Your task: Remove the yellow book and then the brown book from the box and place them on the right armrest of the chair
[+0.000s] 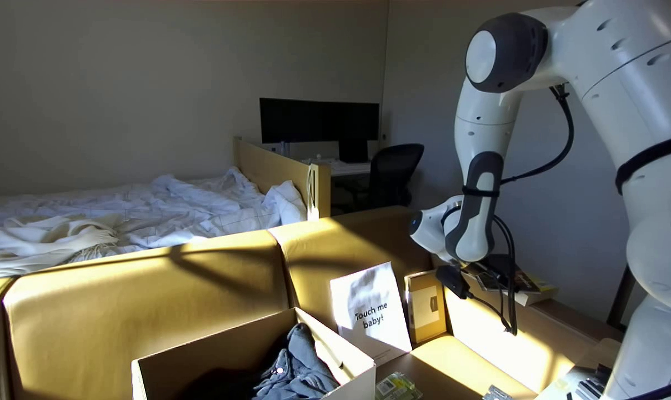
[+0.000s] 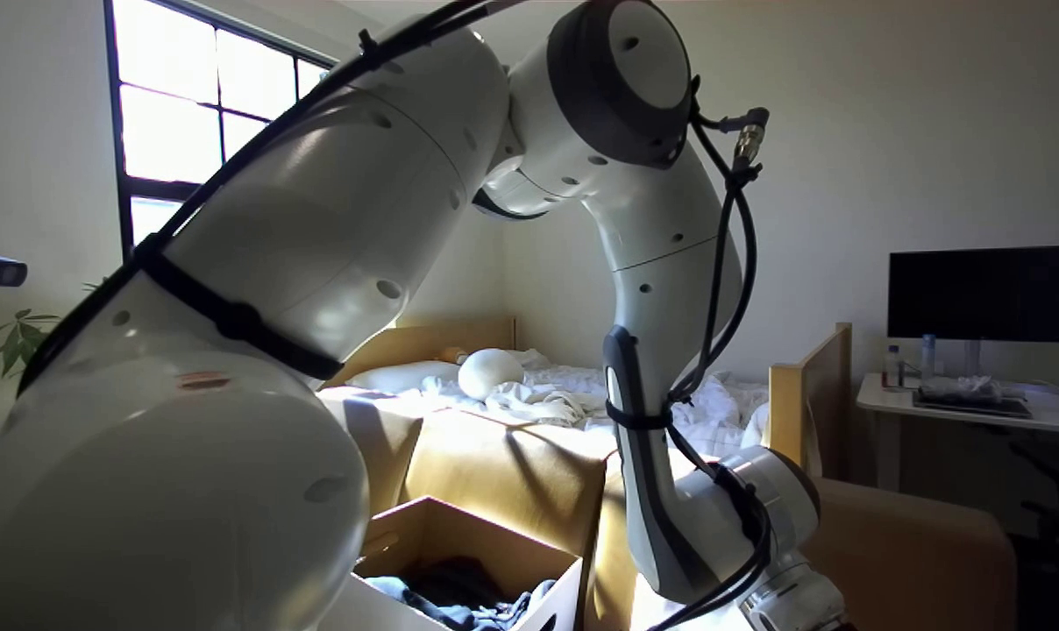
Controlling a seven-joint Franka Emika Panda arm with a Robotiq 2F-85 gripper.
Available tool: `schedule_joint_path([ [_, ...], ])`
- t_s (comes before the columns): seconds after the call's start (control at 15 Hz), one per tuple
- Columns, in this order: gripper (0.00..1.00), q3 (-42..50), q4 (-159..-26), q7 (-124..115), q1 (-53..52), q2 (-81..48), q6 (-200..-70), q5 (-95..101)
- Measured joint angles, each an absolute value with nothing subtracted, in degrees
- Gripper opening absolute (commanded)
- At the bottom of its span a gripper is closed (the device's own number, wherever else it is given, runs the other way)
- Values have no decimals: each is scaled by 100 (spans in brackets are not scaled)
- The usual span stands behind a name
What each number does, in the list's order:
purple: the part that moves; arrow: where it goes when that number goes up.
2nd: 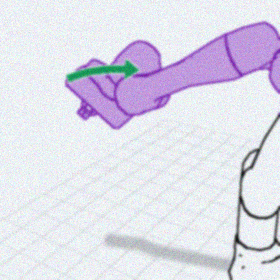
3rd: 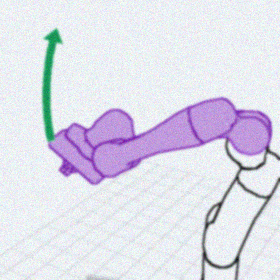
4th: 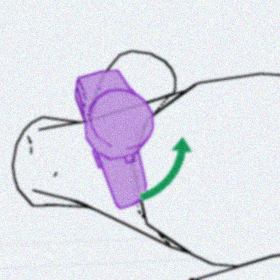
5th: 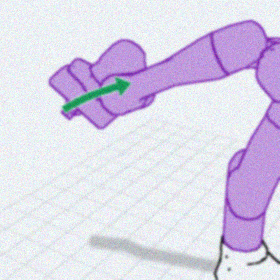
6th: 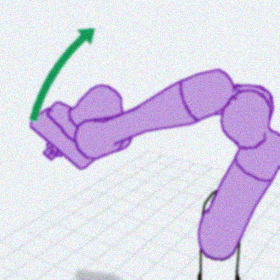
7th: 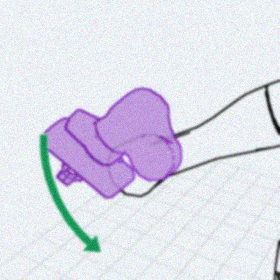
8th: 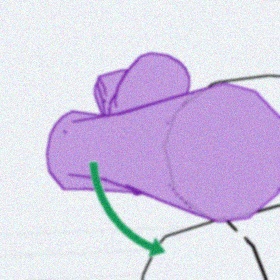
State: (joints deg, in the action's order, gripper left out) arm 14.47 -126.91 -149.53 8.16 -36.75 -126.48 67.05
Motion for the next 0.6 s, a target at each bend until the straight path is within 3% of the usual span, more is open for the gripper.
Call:
schedule_joint_path([
  [0.33,100,1531,-12752,-14953,810,-3432,-12713,6777],
  [0.6,100,1693,-13200,-14333,815,-2272,-12748,7072],
])
